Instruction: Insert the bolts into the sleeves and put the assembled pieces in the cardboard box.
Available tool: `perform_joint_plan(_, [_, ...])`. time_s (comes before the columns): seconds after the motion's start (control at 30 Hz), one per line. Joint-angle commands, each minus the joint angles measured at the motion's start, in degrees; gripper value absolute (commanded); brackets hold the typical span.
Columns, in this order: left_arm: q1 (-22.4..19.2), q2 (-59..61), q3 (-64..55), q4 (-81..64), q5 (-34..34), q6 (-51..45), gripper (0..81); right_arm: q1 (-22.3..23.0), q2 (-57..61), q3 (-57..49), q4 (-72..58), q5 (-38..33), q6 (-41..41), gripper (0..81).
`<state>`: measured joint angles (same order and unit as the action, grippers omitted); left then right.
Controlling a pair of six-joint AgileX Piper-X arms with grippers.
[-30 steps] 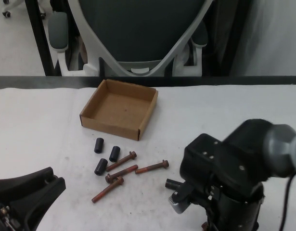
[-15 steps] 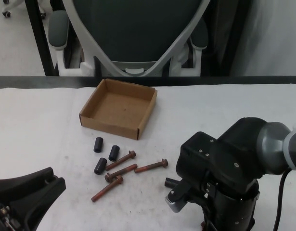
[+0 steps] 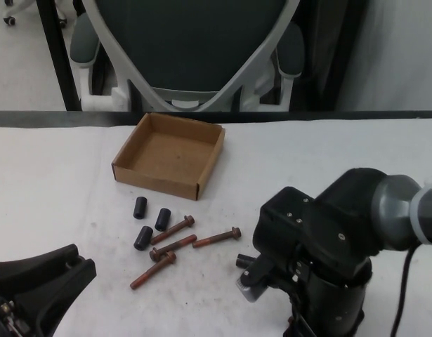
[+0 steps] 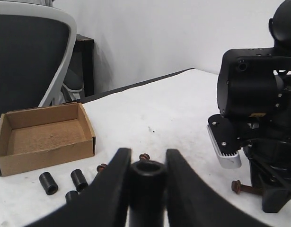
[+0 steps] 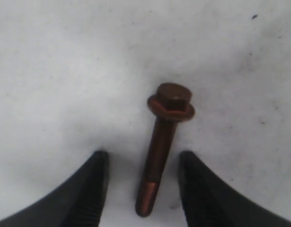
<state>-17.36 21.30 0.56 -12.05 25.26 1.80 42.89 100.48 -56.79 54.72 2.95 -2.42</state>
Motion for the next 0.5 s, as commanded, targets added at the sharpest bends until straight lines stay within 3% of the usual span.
perform_joint_plan(0.0, [0.17, -0.49, -0.56, -0.63, -0.27, -0.07, 0.8, -0.21, 0.24, -2.57, -0.99, 1.04, 0.28, 44.9])
perform_joint_plan(0.47, [0.17, -0.49, -0.56, -0.63, -0.27, -0.07, 0.8, -0.21, -0.16, -2.91, 1.68, 2.66, 0.39, 44.9])
